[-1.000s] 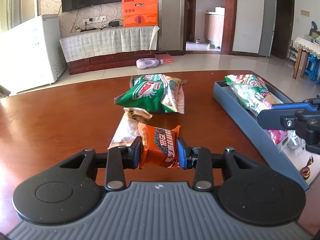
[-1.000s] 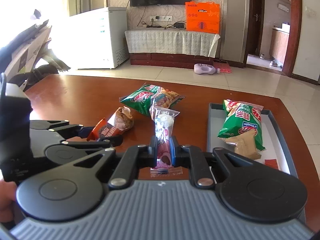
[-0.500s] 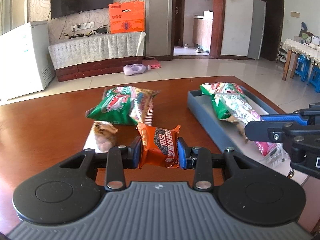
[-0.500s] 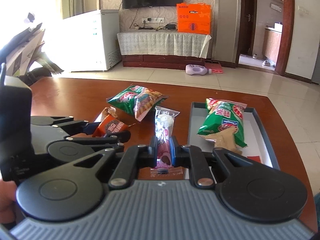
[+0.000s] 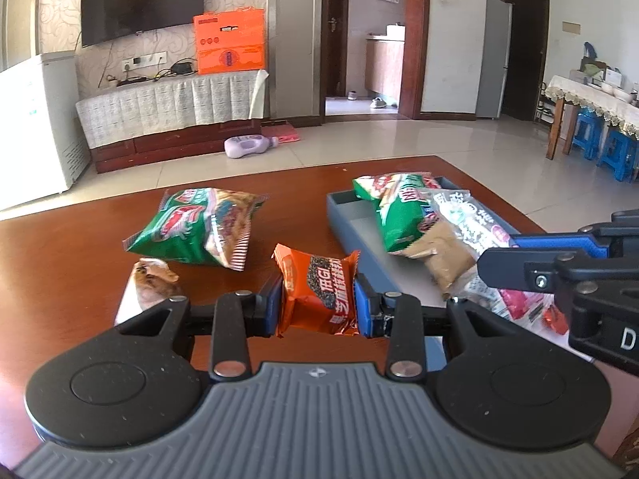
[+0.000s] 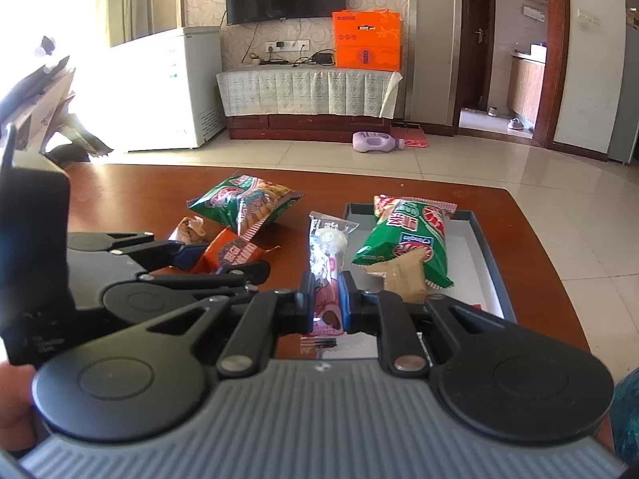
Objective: Organize snacks
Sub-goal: 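Carry the orange packet and pink candy stick over the tray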
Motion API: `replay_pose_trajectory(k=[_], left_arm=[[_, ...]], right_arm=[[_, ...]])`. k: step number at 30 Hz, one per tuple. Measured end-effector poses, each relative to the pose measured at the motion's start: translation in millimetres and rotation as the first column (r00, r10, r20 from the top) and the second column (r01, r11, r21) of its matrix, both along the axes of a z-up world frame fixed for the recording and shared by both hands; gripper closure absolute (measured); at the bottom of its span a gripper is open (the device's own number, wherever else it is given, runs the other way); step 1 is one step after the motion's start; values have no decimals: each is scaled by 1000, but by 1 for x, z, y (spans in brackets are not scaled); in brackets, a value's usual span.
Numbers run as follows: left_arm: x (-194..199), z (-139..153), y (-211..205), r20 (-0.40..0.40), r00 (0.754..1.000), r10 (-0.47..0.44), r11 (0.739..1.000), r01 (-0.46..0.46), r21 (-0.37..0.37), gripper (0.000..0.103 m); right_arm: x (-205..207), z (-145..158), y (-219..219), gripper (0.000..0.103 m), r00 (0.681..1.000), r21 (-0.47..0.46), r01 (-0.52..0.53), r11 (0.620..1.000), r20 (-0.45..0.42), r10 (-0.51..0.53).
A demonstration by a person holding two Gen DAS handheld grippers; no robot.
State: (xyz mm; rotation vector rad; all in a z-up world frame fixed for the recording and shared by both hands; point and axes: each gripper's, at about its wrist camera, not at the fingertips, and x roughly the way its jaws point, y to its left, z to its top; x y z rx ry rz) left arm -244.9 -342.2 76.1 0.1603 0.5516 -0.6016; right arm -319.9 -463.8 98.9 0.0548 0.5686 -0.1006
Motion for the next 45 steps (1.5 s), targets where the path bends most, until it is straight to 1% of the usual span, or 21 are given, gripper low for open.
replay_pose_trajectory(k=[18, 26, 37, 45], left_arm=[[-5, 3, -46, 9, 997, -76, 997, 76, -21, 61], [1, 2, -65, 11, 995, -97, 995, 97, -24, 61], [3, -3, -95, 0, 991, -131, 991, 130, -31, 61], [5, -5, -109, -5, 989, -147, 989, 147, -33, 61]], right_arm=[[-15, -1, -32, 88, 998, 8, 62, 998, 9, -62], [-21, -1, -47, 88, 996, 10, 87, 996, 14, -87], [-25, -1, -59, 88, 994, 13, 110, 994, 23, -110], [-30, -1, -65, 88, 992, 17, 122, 992, 33, -123]])
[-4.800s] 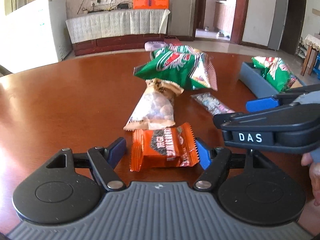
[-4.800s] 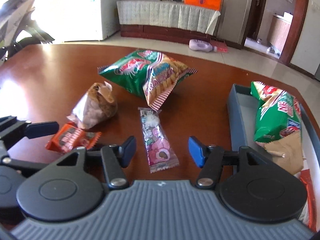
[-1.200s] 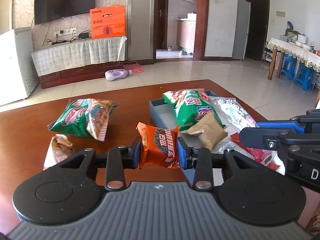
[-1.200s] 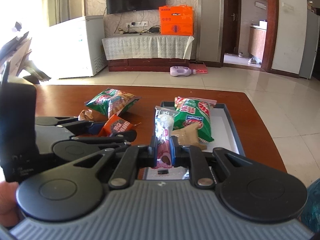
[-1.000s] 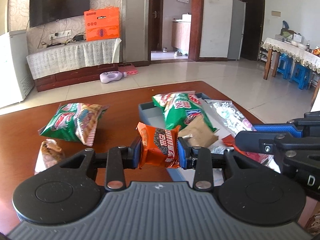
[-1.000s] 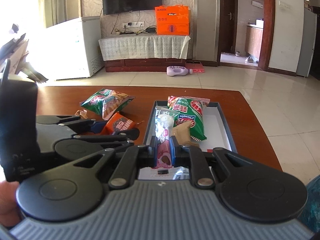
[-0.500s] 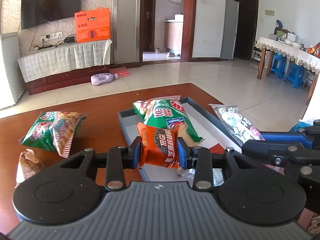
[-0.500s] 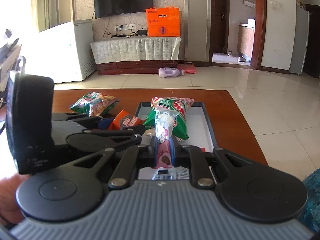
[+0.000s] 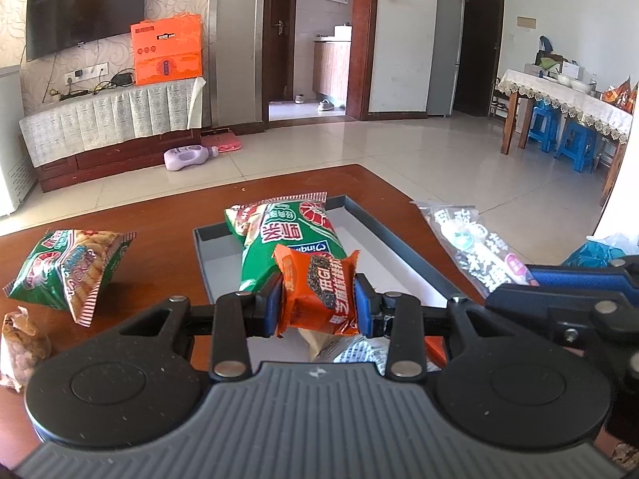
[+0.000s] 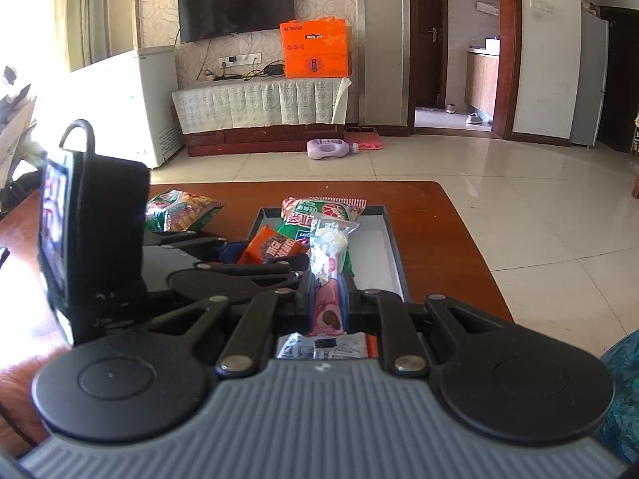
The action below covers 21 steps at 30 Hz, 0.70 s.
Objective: Organize snacks
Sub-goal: 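Carry the orange packet and pink candy stick over the tray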
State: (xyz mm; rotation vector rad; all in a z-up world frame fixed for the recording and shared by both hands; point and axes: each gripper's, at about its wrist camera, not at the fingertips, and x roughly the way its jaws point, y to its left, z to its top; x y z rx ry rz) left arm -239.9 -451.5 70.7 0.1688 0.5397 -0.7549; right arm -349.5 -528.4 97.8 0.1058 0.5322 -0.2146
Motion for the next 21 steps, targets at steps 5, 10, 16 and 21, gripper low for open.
replay_pose_trajectory(k=[5, 10, 16, 21], left_arm=[[10, -1, -11, -9, 1000, -11, 1000, 11, 6, 61], [22, -4, -23, -23, 999, -33, 999, 33, 16, 61], [29, -11, -40, -48, 997, -66, 997, 68, 29, 60], [31, -12, -45, -35, 997, -70, 997, 72, 39, 52]], right_arm=[[-1, 0, -5, 88, 1000, 8, 12, 1000, 8, -12], [-2, -3, -2, 88, 1000, 8, 15, 1000, 4, -15], [-2, -2, -6, 88, 1000, 8, 30, 1000, -6, -30], [-3, -3, -6, 88, 999, 11, 38, 999, -10, -38]])
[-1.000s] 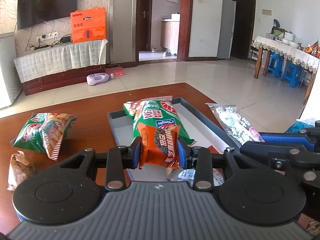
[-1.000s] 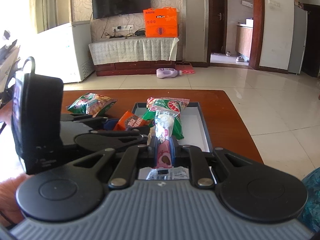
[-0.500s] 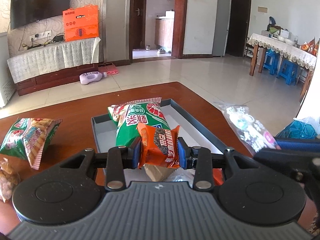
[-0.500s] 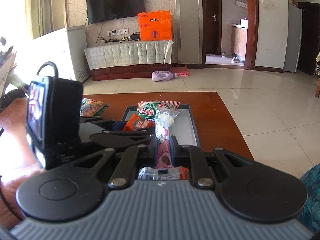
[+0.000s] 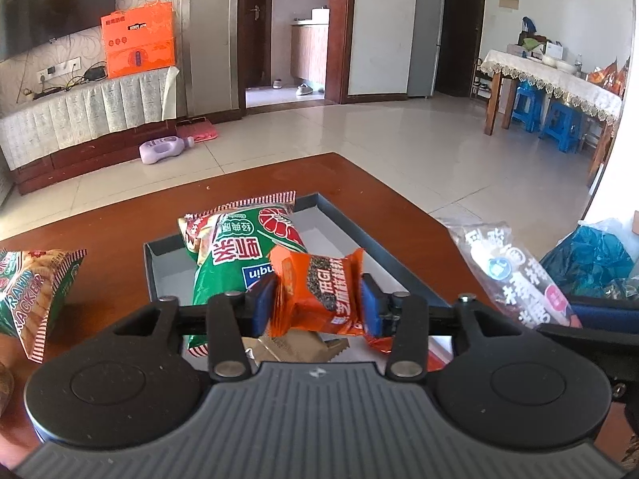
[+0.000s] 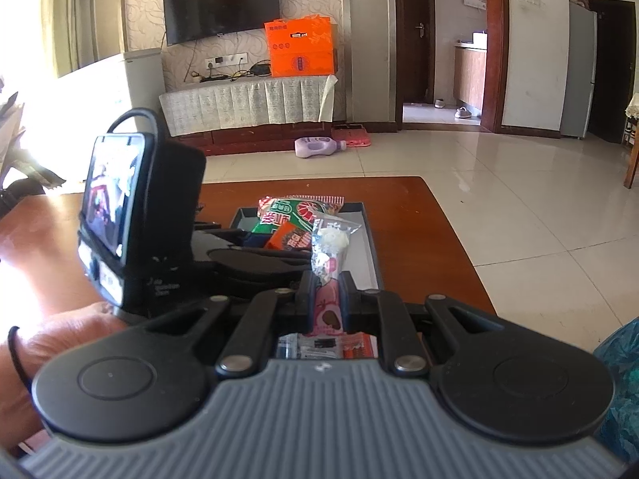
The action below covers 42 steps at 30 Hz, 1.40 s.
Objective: Organize snacks
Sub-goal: 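Carry the orange packet and pink candy stick over the tray, then lower both snacks into the tray and open both grippers, then lower the pink candy stick into the tray and open the right gripper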
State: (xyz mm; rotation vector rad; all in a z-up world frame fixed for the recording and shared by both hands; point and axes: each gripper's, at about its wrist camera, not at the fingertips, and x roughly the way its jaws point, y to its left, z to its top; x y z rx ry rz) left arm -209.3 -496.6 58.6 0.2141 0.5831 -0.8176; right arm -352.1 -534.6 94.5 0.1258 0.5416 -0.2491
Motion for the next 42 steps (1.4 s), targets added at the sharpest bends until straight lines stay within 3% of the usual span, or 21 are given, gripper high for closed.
replay_pose_trajectory(k=[8, 13, 19, 23, 27, 33, 42], left_arm=[[3, -2, 0, -14, 1000, 2, 1000, -1, 4, 44], [5, -5, 2, -30, 1000, 8, 1000, -8, 14, 31], [-2, -12, 3, -23, 1000, -19, 999, 20, 38, 25], [-10, -17, 6, 3, 999, -45, 997, 44, 60, 25], [-15, -22, 13, -36, 998, -59, 997, 61, 46, 25], [-24, -27, 24, -34, 995, -96, 993, 98, 61, 25], [-24, -11, 66, -27, 997, -74, 997, 73, -19, 24]], right_arm=[[0, 0, -1, 88, 1000, 2, 0, 1000, -1, 0], [4, 2, -3, 88, 1000, 4, 6, 1000, -5, -6], [5, 3, -2, 88, 1000, 13, 4, 1000, 4, -4], [5, 1, -1, 88, 1000, 14, -7, 1000, 1, 7], [5, 0, -2, 88, 1000, 21, -8, 1000, -2, 8], [7, -2, -3, 88, 1000, 34, -1, 999, -16, 1], [18, -7, -1, 88, 999, 34, -12, 999, -51, 14]])
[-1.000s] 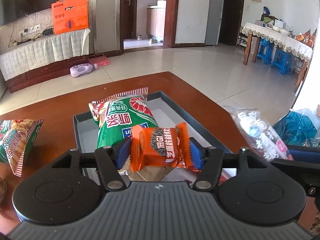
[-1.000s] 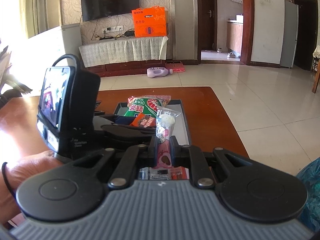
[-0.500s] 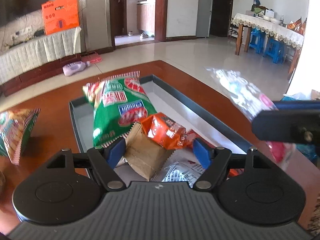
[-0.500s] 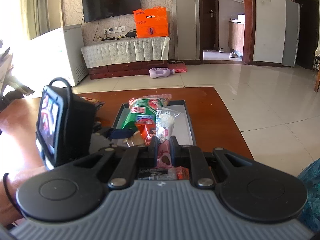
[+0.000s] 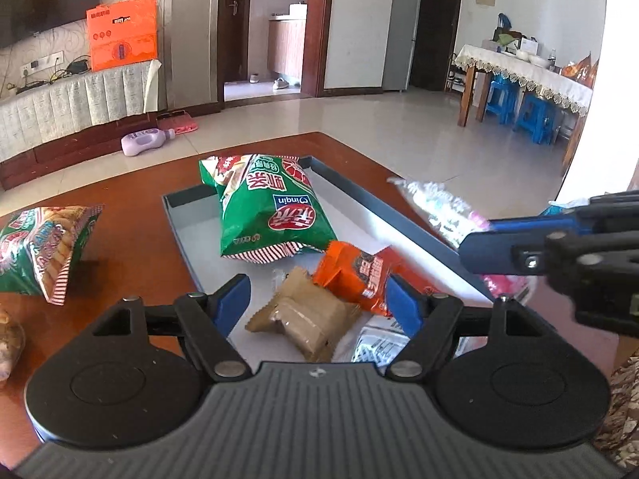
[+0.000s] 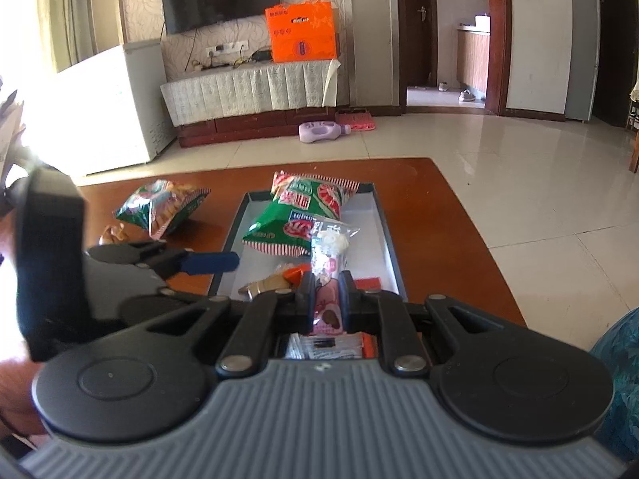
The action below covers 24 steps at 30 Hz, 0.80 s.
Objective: Organize snacks
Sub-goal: 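Lower the pink candy stick into the tray and open the right gripper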
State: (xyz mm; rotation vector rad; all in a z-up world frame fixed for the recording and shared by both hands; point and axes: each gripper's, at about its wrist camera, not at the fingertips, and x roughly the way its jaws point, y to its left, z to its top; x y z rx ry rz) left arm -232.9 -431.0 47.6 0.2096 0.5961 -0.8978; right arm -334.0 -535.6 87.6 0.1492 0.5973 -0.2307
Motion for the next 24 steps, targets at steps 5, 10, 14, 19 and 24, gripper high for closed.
replay_pose_trajectory(k=[5, 10, 14, 19, 24], left_arm=[[-10, -2, 11, 12, 1000, -26, 999, 26, 24, 24], [-23, -2, 17, 26, 998, -52, 998, 51, 35, 24], [-29, 0, 23, 26, 999, -38, 999, 38, 35, 24], [-40, 3, 29, 27, 999, -26, 999, 25, 33, 24], [-49, 4, 38, 24, 999, -20, 999, 19, 42, 24]], right_arm=[[3, -3, 3, 88, 1000, 3, -2, 1000, -3, 2], [8, -9, 8, 88, 999, 4, -20, 1000, -24, 20], [14, -14, 13, 88, 998, 2, -27, 1000, -50, 27], [25, -23, 19, 88, 996, 6, -26, 1000, -91, 26], [35, -37, 20, 88, 989, 11, -17, 1000, -146, 18]])
